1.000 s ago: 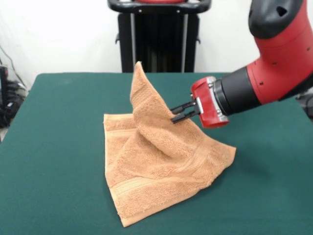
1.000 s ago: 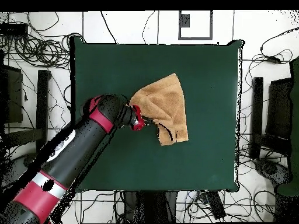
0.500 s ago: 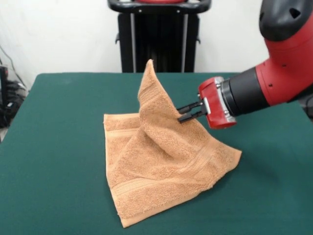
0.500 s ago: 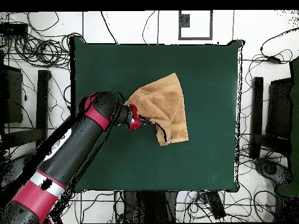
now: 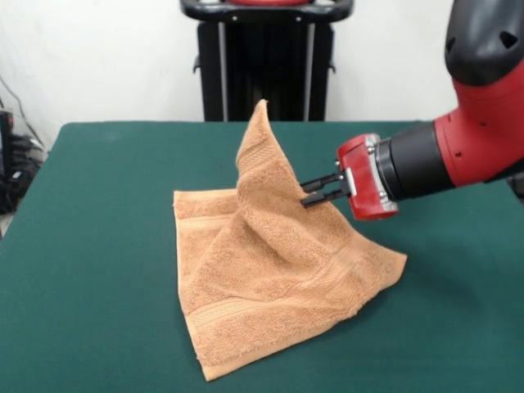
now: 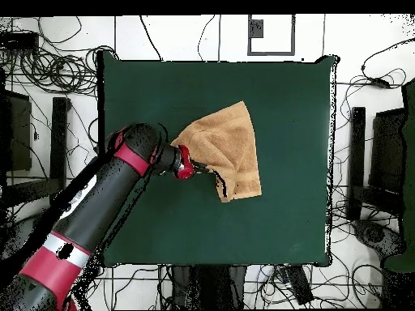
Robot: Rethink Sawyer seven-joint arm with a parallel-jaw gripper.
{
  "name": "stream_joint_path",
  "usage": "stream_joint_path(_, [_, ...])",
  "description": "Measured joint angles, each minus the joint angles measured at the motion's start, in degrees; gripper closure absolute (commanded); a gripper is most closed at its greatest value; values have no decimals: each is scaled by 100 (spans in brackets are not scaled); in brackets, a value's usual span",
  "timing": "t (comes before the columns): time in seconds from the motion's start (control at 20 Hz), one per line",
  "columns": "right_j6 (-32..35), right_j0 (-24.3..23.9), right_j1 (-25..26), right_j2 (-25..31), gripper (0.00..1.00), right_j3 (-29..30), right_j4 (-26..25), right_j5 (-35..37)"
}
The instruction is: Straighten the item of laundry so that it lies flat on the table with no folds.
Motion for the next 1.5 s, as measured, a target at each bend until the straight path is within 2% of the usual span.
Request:
stream_joint_path(0.85, [882,-143,275,-284,100,-513,78,728])
stream_joint_path(1.5, [922,-143,272,-285,100,-660,78,954])
